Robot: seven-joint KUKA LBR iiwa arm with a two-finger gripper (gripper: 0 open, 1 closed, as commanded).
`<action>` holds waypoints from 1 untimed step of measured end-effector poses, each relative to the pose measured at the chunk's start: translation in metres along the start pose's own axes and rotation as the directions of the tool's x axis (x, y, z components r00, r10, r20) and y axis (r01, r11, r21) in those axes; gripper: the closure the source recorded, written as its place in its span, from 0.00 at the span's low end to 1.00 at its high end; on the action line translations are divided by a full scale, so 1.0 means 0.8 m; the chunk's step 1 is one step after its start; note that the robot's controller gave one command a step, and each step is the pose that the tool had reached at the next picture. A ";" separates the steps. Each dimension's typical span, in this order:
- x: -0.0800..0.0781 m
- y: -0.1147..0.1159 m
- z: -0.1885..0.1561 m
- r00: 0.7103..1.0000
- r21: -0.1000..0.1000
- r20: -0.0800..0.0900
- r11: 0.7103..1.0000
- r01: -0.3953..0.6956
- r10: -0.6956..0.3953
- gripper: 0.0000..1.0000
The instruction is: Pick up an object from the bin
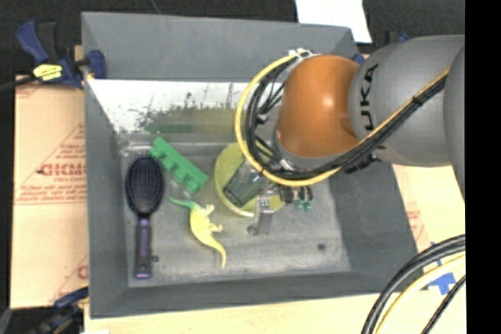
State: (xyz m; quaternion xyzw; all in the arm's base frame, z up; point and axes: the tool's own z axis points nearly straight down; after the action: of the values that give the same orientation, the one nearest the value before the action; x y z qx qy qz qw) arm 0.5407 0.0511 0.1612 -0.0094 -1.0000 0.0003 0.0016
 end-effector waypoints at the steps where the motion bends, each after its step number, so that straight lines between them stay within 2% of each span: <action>1: 0.006 0.005 -0.033 1.000 -0.002 0.004 1.000 -0.027 0.027 0.00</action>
Offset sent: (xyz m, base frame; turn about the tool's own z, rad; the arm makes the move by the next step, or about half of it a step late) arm 0.0182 0.0020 -0.0230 -0.2034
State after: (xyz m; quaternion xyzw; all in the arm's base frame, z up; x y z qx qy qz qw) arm 0.5364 0.0551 0.1879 -0.0227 -0.9997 -0.0007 -0.0006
